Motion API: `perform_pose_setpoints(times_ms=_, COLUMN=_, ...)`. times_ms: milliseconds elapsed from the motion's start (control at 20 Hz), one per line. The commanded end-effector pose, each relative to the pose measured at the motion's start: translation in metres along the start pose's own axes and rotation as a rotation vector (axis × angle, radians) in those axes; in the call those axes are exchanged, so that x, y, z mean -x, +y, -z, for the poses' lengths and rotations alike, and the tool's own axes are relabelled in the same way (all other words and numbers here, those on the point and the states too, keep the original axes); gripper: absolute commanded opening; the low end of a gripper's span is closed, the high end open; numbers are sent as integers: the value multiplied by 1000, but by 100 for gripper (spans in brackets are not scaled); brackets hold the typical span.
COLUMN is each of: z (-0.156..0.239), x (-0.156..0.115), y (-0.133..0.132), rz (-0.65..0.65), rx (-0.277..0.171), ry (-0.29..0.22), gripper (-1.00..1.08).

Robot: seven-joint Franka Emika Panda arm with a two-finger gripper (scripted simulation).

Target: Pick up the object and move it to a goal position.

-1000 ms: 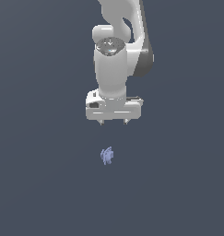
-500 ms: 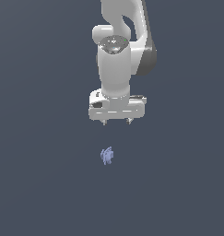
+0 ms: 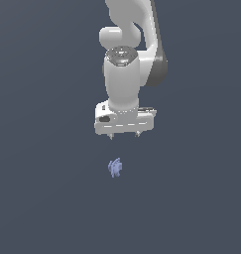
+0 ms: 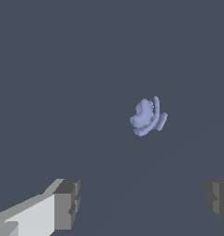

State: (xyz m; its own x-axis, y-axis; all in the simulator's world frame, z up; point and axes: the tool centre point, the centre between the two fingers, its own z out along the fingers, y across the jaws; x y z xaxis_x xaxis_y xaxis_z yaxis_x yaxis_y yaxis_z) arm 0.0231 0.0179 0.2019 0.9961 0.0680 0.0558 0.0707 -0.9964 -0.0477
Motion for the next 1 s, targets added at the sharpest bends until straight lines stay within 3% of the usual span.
perform_pose_setpoints(times_ms=0, z=-8, x=-5, y=4, rz=24, rx=5, ry=-5, gripper=100)
perform_pose_setpoints(times_ms=950, z=-105, x=-51, y=44, rz=288, rx=38, ry=-59, gripper=100)
